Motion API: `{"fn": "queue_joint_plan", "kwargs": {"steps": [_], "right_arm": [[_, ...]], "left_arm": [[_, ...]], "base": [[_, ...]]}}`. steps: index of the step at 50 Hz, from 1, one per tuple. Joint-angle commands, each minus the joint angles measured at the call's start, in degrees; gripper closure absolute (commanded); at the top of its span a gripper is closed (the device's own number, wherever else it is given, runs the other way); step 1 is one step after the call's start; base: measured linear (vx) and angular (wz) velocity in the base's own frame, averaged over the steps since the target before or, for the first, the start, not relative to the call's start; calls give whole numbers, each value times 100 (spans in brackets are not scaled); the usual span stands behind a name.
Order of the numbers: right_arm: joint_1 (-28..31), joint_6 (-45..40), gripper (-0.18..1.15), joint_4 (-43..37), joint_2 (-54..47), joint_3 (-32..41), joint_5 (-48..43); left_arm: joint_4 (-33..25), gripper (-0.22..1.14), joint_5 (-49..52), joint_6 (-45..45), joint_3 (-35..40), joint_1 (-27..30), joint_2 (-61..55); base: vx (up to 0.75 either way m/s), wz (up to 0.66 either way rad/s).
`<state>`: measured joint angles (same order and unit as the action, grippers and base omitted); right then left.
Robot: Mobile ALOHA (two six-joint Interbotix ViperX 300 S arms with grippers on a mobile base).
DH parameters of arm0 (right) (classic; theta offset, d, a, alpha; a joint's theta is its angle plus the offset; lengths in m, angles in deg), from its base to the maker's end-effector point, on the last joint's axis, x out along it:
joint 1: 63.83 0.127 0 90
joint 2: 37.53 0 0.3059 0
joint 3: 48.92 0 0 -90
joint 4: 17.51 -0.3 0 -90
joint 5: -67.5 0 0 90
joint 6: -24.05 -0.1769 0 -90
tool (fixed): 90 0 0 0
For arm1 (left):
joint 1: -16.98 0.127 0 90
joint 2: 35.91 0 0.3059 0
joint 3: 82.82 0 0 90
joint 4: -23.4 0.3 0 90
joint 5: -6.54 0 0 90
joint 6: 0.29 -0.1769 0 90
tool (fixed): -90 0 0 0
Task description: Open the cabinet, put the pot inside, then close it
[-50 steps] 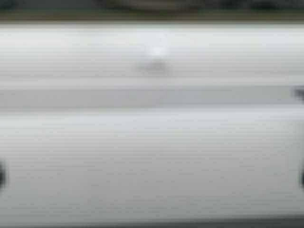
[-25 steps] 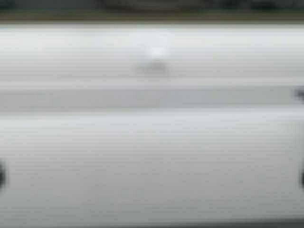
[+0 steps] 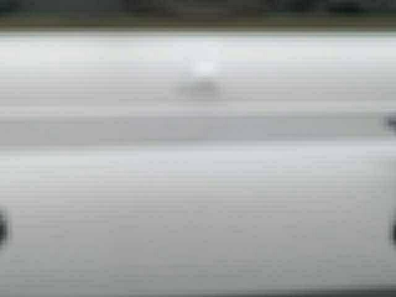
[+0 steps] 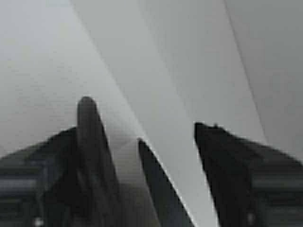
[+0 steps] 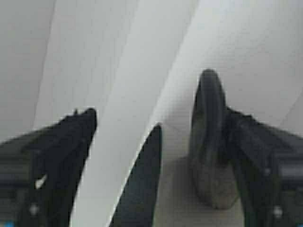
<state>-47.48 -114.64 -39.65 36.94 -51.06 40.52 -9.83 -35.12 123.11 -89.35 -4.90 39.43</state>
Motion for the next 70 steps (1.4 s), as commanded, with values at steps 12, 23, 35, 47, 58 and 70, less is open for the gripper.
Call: {"fn": "queue_joint_plan", "kwargs": {"steps": [12,23,35,47,58,70], "right_arm": [[-114,26,-6,18,343,-272,-53],[-114,26,-6,114,624,-721,-229],[-70,18,-6,255,1072,-1292,-308],[272,18,1,510,1521,-2118,-677],[677,18,50,563,1687,-3023,-1028],[967,176,96,993,1714,-3902,-1134]], "left_arm": [[44,-3,-290,0,-255,-44,352],[35,-3,-545,97,-765,-44,563],[79,-3,-870,536,-1477,-53,914],[185,12,-888,501,-2373,-193,1450],[237,83,-888,492,-3270,-554,1916],[299,88,-835,-413,-3981,-1011,2329]], "base": [[0,0],[0,0],[0,0],[-1,0],[-2,0],[-5,0]]}}
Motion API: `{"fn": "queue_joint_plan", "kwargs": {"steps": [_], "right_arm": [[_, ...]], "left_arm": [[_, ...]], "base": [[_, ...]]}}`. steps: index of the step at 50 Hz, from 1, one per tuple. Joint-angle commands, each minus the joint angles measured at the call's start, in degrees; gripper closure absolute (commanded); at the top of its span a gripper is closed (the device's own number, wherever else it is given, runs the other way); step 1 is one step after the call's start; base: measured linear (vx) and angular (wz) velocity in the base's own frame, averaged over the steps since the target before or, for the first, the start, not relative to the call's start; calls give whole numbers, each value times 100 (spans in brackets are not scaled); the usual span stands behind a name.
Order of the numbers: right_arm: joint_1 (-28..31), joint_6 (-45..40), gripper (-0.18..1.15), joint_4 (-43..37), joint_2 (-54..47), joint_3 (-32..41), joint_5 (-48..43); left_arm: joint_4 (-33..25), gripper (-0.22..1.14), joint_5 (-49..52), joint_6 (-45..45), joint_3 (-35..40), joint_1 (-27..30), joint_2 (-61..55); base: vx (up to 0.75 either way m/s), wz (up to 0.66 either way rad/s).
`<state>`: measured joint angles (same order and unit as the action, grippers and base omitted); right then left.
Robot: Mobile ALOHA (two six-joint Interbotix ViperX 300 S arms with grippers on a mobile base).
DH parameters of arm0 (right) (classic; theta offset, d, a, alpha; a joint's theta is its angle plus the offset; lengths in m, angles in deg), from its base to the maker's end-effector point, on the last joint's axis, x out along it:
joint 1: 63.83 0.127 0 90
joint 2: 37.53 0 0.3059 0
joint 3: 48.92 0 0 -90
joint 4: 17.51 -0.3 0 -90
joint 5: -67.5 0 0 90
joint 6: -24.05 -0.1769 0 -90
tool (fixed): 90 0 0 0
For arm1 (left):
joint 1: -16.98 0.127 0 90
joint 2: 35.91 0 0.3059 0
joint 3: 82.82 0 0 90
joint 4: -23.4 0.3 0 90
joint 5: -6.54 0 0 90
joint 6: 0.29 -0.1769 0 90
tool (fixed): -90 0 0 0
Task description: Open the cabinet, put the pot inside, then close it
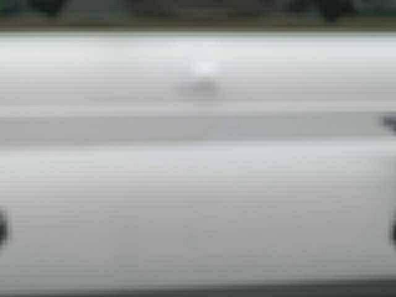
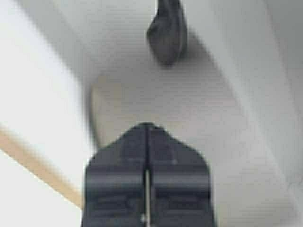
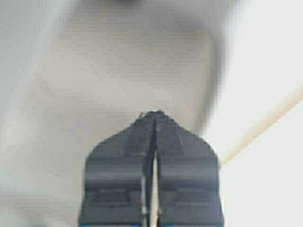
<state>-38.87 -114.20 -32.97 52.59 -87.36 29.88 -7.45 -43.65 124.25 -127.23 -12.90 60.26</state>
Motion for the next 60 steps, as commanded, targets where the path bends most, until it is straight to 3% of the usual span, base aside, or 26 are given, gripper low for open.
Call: {"fn": "queue_joint_plan", "kwargs": {"steps": [1,14,22,27,60], "right_arm": [[114,176,95,404,158,-316,-70],[114,1705,90,1116,396,-563,97],[114,3349,90,1160,686,-448,914],[97,3955,90,1020,791,-308,1450],[-105,4131,90,940,1494,-316,2417]], "left_arm": [[62,88,44,-677,-220,-246,272],[62,89,1239,-2742,-281,-475,448],[62,89,2004,-3920,-220,-475,457],[26,89,2215,-4359,-132,-475,457],[44,89,2443,-4729,35,-475,466]], "base": [[-7,2],[-10,2],[-16,5],[-18,9],[-17,9]]}}
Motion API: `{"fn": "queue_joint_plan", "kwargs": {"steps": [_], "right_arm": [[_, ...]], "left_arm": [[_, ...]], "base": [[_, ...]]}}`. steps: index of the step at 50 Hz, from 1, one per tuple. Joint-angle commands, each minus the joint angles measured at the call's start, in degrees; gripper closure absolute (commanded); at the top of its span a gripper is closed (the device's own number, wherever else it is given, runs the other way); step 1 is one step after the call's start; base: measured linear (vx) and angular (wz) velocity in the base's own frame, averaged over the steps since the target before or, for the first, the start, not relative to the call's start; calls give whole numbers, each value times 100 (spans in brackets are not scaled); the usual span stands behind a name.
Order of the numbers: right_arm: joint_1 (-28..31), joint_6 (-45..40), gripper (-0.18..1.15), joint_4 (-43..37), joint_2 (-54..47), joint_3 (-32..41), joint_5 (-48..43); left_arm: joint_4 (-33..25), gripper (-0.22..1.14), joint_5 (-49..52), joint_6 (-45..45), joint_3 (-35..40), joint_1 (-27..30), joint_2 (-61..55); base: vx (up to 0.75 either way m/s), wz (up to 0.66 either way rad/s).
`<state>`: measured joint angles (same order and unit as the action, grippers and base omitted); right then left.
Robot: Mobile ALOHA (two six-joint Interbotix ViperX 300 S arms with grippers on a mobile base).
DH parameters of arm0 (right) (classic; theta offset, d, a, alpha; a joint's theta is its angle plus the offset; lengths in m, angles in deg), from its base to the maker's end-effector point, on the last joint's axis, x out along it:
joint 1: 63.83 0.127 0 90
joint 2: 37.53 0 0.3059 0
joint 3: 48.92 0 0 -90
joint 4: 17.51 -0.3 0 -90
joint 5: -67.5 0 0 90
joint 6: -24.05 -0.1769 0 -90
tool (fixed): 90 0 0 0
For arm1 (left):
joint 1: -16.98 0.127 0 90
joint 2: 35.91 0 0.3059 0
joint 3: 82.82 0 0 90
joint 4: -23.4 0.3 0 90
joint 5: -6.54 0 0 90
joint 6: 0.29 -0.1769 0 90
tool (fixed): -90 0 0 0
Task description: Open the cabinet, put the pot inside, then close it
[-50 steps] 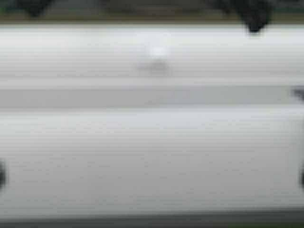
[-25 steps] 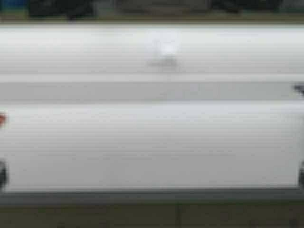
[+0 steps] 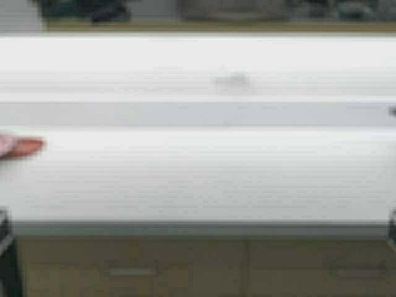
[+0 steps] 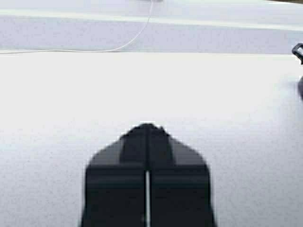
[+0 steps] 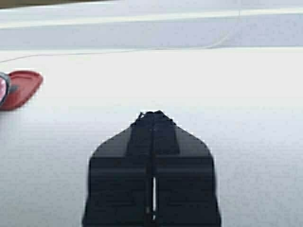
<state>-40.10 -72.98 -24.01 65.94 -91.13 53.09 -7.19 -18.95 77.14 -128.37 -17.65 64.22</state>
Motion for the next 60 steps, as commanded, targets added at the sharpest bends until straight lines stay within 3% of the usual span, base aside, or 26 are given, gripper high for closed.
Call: {"fn": "queue_joint_plan", "kwargs": {"steps": [1,17,27,40,60], "right_arm": [[18,9,90,44,176,62,114],[-9,18,90,53,448,-97,229],[-536,26,90,167,571,70,659],[-1626,9,90,800,905,562,1327],[-3920,9,91,1336,1582,1424,1986]], "left_arm": [[18,89,-26,-26,158,0,70],[26,89,571,-220,246,439,299],[35,89,1037,-413,264,861,712],[35,89,2030,-958,650,1784,1178],[105,89,3533,-1644,1872,4096,1793]], "base": [[-16,2],[-19,0],[-23,-2],[-21,-2],[-11,3]]}}
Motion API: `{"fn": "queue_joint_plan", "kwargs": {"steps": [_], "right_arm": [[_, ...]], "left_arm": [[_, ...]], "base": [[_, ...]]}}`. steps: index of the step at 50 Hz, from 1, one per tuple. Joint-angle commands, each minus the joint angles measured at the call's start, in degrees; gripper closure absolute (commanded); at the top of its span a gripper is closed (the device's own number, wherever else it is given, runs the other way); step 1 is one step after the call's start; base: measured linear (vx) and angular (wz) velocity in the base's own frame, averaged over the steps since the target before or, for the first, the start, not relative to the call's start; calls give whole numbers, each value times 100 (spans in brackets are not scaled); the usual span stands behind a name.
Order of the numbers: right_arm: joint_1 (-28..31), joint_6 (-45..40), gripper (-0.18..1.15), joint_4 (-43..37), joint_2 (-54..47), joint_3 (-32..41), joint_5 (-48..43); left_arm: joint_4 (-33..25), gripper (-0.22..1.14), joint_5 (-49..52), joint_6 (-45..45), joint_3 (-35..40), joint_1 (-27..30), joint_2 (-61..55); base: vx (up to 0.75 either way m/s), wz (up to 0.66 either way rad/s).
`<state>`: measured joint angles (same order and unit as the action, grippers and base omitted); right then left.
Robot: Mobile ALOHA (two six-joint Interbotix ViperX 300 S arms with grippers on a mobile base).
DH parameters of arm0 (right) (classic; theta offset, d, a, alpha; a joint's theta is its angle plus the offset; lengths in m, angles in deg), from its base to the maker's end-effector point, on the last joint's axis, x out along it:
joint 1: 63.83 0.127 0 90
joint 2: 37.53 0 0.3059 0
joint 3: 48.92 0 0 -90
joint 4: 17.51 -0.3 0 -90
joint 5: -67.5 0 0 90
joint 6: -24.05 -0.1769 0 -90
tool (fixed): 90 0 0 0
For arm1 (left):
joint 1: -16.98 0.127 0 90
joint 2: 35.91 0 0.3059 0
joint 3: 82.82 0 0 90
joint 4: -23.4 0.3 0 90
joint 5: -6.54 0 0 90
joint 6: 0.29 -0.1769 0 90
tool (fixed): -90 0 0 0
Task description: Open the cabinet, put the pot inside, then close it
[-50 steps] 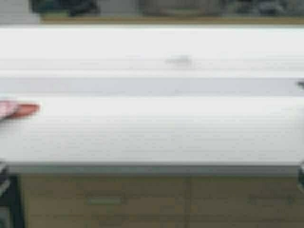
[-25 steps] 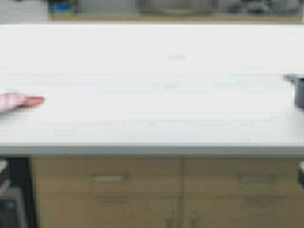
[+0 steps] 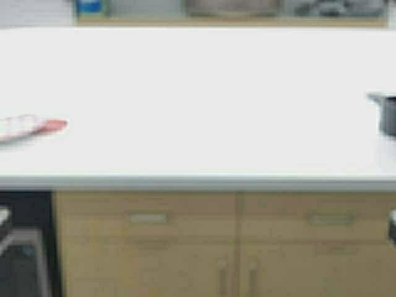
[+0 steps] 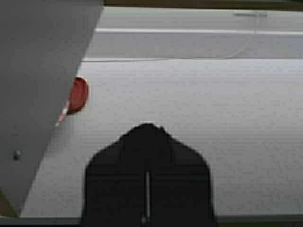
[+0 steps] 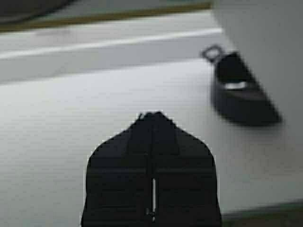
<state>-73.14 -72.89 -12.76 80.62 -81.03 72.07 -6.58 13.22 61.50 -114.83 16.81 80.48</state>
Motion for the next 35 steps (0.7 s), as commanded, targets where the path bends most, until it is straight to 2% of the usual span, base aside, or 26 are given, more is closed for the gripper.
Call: {"fn": "queue_joint_plan", "kwargs": {"steps": [1,9,20,35], "right_arm": [[-738,9,91,264,114,475,105],[-1415,-9,91,466,-97,940,246],[-1969,-35,91,457,-791,1767,246],[-2153,-9,91,475,-2021,3155,264]], "left_arm": [[44,89,378,-79,589,747,176],[53,89,668,-79,1072,1230,123],[44,89,659,-62,1714,1784,-255],[44,89,650,-9,2979,2347,-1441]], "base": [[-5,4],[-5,0],[-7,-5],[-7,-4]]}}
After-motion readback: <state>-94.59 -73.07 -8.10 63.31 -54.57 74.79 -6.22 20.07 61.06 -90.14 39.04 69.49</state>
